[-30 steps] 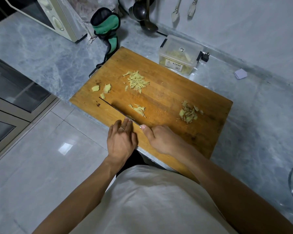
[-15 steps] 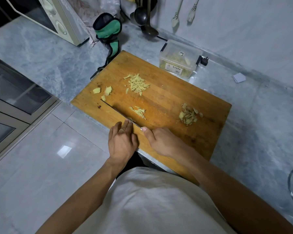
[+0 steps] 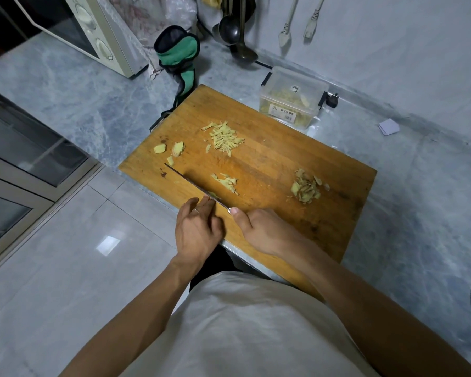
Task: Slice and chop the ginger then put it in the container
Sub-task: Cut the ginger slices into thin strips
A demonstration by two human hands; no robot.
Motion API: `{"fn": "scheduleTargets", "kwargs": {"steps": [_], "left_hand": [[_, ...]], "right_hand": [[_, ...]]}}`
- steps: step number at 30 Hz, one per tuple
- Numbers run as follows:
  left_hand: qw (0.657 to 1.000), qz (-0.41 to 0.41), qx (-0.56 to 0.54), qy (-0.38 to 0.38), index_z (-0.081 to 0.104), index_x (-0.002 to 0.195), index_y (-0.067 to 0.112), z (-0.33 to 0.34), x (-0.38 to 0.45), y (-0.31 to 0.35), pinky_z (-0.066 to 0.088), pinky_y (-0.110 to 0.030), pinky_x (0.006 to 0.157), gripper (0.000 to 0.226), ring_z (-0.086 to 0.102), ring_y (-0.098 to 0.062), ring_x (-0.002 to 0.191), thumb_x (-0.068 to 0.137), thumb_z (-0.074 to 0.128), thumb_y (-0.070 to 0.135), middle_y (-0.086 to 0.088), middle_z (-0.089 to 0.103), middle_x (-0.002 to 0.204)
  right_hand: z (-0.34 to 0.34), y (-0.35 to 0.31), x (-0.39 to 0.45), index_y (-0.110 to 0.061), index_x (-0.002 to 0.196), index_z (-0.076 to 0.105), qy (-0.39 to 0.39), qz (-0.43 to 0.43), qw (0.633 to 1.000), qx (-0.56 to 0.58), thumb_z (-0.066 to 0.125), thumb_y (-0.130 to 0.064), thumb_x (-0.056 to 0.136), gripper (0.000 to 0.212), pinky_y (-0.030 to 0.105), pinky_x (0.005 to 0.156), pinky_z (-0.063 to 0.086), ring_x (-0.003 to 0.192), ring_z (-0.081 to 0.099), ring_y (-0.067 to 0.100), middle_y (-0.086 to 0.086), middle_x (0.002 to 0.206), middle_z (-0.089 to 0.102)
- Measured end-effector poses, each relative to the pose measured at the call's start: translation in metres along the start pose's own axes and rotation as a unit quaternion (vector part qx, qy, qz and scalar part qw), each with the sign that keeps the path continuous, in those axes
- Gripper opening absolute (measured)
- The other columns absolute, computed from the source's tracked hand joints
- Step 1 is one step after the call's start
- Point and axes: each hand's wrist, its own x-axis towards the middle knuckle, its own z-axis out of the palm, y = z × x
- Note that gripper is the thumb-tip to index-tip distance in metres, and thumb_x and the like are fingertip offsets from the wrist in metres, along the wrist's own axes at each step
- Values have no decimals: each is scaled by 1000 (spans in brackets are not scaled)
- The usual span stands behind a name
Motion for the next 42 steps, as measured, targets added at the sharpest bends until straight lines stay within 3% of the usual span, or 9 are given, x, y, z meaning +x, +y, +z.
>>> {"fn": "scheduleTargets", "kwargs": {"steps": [7,13,20,26,30,33,36,39,42], "left_hand": [[1000,26,-13,9,66,108,13,-4,-2,0,51,-41,85,34,51,-33,118,81,47,21,-6,70,104],[992,-18,-123,14,72,118,15,-5,5,-11,47,-37,101,36,54,-18,118,86,55,18,0,68,124],[913,-185,-355,78,73,102,19,-43,29,6,51,-23,94,18,64,1,93,94,61,8,14,71,94],[968,-53,-186,159,71,91,19,-60,37,14,49,-28,80,11,61,-13,91,90,62,13,6,69,95],[995,65,-48,63,71,108,17,-63,64,16,45,-34,92,19,54,-21,109,91,65,22,-3,65,113],[983,83,-92,-136,59,134,25,-69,89,31,41,-28,101,43,53,-17,122,92,68,28,1,55,137],[952,62,-114,-277,68,122,26,-71,108,45,42,-25,102,32,56,-7,113,90,71,24,9,61,128],[953,21,-143,-266,76,97,22,-65,120,49,51,-29,95,11,64,-1,90,87,74,19,10,72,100],[971,9,-194,-140,76,95,19,-61,126,49,51,-15,80,8,62,4,87,89,72,18,6,73,101]], "right_hand": [[6,3,-2,-15,56,43,7,-9,1000,11,20,-54,107,68,35,70,33,73,46,28,4,57,45],[-10,10,-4,-14,58,41,29,8,997,69,25,-59,105,67,33,54,33,51,42,17,2,55,43],[-38,36,-8,-13,67,55,101,-33,993,-56,38,-61,101,62,30,52,35,53,50,17,1,59,49],[-48,39,-12,-11,93,61,120,-47,967,-218,35,-67,99,62,32,58,51,67,61,16,-7,69,49],[-49,42,-16,-16,86,50,116,-72,949,-283,35,-66,99,54,29,52,43,62,55,14,-8,65,41],[-46,42,-20,-14,91,56,129,-103,938,-304,39,-69,97,57,28,50,39,61,58,17,-4,68,54],[-41,45,-20,-14,90,57,137,-127,935,-300,43,-69,95,57,29,51,39,61,61,20,1,70,58],[-39,50,-21,-16,81,50,155,-141,931,-300,43,-70,94,56,28,45,31,53,54,20,0,63,51],[-41,51,-25,-17,81,44,152,-111,939,-288,41,-70,95,55,29,46,28,57,51,17,-1,66,51]]}}
